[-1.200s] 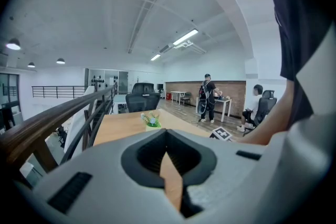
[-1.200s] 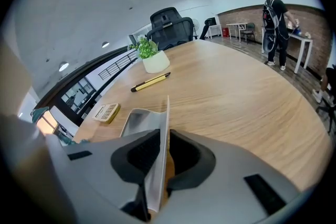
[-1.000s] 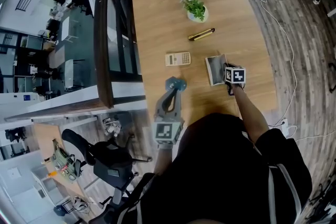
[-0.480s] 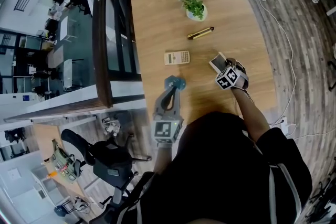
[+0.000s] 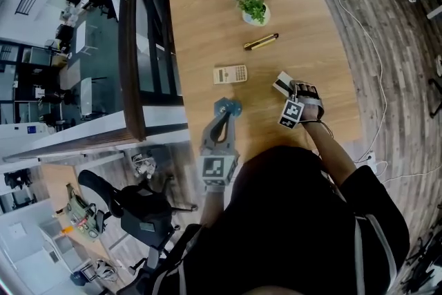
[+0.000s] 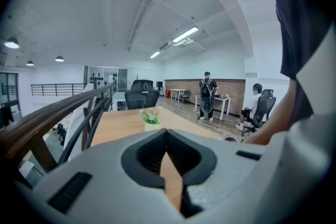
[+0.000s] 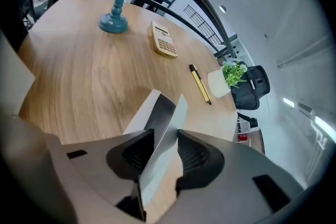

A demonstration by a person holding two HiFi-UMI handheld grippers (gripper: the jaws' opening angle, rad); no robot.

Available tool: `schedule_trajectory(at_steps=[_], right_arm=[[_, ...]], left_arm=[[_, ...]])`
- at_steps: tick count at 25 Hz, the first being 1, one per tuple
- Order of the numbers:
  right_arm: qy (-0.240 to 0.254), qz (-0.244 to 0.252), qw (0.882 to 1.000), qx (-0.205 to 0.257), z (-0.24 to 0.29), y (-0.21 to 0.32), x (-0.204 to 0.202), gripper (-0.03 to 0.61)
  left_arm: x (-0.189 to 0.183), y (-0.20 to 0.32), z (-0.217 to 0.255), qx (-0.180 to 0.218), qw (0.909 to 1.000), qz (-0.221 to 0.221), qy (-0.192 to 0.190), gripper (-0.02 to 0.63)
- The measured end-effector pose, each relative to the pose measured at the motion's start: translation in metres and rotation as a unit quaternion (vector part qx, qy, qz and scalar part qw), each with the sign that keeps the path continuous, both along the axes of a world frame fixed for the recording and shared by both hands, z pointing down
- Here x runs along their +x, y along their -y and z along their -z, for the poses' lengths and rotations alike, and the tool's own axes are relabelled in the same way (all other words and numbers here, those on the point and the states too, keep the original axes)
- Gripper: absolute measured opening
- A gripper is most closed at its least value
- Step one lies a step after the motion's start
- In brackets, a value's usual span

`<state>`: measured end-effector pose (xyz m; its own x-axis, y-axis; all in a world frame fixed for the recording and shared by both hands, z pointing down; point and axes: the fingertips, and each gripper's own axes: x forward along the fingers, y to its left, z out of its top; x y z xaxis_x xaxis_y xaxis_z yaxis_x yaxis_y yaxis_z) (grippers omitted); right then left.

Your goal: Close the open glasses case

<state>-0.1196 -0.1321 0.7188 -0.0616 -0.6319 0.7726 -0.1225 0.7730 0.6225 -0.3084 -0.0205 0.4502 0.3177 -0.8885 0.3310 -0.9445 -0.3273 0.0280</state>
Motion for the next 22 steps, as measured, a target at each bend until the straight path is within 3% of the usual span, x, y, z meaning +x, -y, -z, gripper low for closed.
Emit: schedule_trajectory(at_steps=[3, 7, 10, 13, 18, 22], right_arm=[[0.003, 0.024, 1.000, -0.020, 0.000, -0.015, -0.007, 0.141], [0.040, 0.016, 0.996, -0.074, 0.002, -0.028, -0.014, 0.151], [0.022, 0.047, 0.994, -0.101, 0.002, -0.040, -0.019, 0.164], [-0.019, 0.094, 0.992, -0.086, 0.002, -0.048, -0.022, 0.160], [-0.086, 0.127, 0.987, -0.040, 0.002, -0.045, -0.021, 0.158], [-0.158, 0.164, 0.974, 0.002, 0.013, -0.055, -0.020, 0.159]], left_arm=[[0.000, 0.000, -0.004, 0.002, 1.0000, -0.004, 0.003, -0.002], [0.000, 0.002, -0.006, 0.011, 0.9998, -0.013, 0.013, -0.002], [0.004, 0.003, -0.002, 0.002, 1.0000, -0.007, 0.003, -0.002], [0.007, 0.000, -0.010, -0.002, 0.9998, -0.017, 0.013, -0.002], [0.008, 0.000, -0.015, 0.000, 0.9996, -0.023, 0.015, -0.002], [0.006, 0.000, -0.011, 0.001, 0.9995, -0.023, 0.023, -0.002]])
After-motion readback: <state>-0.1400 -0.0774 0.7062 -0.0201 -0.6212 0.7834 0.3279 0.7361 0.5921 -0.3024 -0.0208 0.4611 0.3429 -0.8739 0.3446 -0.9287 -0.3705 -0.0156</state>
